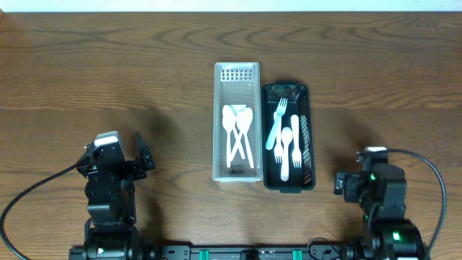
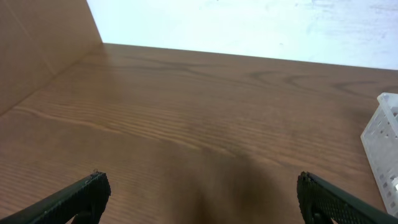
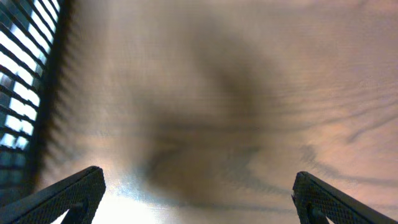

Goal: Pack container

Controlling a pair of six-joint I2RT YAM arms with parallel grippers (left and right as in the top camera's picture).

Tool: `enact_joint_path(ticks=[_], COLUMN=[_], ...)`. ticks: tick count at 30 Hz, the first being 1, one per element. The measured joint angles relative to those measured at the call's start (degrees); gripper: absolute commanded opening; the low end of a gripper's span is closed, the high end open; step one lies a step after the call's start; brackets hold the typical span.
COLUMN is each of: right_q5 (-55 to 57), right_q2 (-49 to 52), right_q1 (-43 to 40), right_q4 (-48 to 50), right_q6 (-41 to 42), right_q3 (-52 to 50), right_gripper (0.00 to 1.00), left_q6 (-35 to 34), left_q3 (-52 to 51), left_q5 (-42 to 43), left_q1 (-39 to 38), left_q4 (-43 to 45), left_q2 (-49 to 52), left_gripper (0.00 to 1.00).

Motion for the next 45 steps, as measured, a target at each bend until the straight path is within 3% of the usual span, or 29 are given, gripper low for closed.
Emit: enact_joint_path(ticks=[12,15,22,26,35,45], right_q5=[-1.70,-3.17,-4.98,-5.53,-6.51,-6.78], right_q2=[-25.42,-26.18,-26.53,-26.51,-26.47,-26.45], right_q1=[0.79,0.94,1.36,1.36,1.38,1.38], right_q4=[0.07,7.30,35.28,44.15,33.05,33.00], right_q6=[0.02,-0.02,-2.91,-3.52,-1.77,0.24], right_q3=[-0.02,-0.39,-10.14,-16.74,-19.32,-19.32], right_gripper=[0.99,0.99,0.99,0.99,0.99,0.99], left_q6=[0.00,0.00,0.00,0.00,0.00,0.00], left_q3=[0.00,0.02,0.00,0.00,0.00,0.00], left_q5=[0.00,0.00,0.00,0.00,0.00,0.00], left_q1=[0.00,0.00,0.00,0.00,0.00,0.00], left_q4=[0.02,0.00,0.02,0.00,0.07,0.02], left_q2=[0.00,0.02,0.00,0.02,0.00,0.02], left_gripper=[0.98,0.98,0.98,0.98,0.98,0.98])
